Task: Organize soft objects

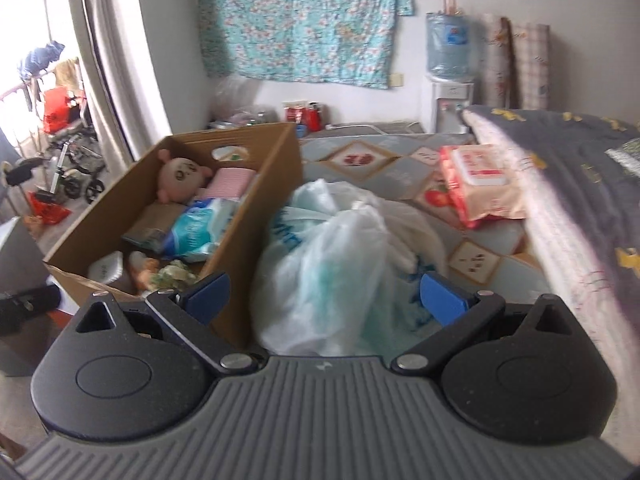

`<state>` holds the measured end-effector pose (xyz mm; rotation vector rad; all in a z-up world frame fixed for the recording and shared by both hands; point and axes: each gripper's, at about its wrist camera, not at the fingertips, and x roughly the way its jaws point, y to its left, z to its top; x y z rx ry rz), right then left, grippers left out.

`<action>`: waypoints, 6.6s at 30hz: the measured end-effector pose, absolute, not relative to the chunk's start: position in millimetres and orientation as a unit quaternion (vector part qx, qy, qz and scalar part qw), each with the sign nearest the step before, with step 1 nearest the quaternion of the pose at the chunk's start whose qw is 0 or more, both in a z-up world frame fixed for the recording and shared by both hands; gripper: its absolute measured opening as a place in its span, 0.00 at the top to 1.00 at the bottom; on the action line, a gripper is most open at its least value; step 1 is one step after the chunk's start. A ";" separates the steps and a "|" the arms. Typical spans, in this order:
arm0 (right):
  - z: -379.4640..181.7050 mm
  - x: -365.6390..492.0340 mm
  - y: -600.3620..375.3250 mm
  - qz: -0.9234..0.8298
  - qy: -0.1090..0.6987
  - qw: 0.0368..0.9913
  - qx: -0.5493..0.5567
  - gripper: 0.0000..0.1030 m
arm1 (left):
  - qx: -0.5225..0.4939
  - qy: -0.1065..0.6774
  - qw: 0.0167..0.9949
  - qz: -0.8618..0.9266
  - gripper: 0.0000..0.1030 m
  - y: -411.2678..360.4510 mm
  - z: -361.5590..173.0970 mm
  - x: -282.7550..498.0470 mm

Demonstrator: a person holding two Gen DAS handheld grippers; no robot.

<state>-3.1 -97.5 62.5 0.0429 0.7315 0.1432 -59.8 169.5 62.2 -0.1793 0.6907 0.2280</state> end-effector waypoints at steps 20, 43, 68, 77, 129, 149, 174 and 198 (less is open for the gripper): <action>59.6 -30.3 -115.2 0.058 0.358 0.930 0.055 0.01 | -0.051 0.352 0.930 0.088 0.00 143.5 58.4 -54.8; 28.2 -2.9 -52.4 0.137 0.424 0.894 0.048 0.01 | -0.027 0.400 0.910 0.105 0.00 152.8 33.9 -41.5; 27.4 9.5 -44.8 0.125 0.418 0.900 0.008 0.01 | -0.015 0.403 0.908 0.115 0.01 152.6 31.8 -31.4; 33.3 9.1 -43.8 0.126 0.414 0.902 0.000 0.01 | -0.023 0.396 0.911 0.115 0.01 154.2 35.4 -32.9; 32.1 1.4 -37.3 0.115 0.428 0.896 -0.007 0.01 | -0.040 0.408 0.906 0.102 0.01 157.5 30.5 -38.3; 34.0 0.6 -46.6 0.098 0.433 0.896 -0.003 0.01 | -0.046 0.413 0.906 0.079 0.01 149.9 27.4 -32.4; 35.2 0.8 -48.4 0.096 0.432 0.897 -0.002 0.01 | -0.046 0.412 0.907 0.076 0.01 148.3 27.7 -31.1; 35.8 0.1 -49.3 0.095 0.433 0.897 0.000 0.01 | -0.046 0.412 0.907 0.076 0.01 147.8 27.4 -31.2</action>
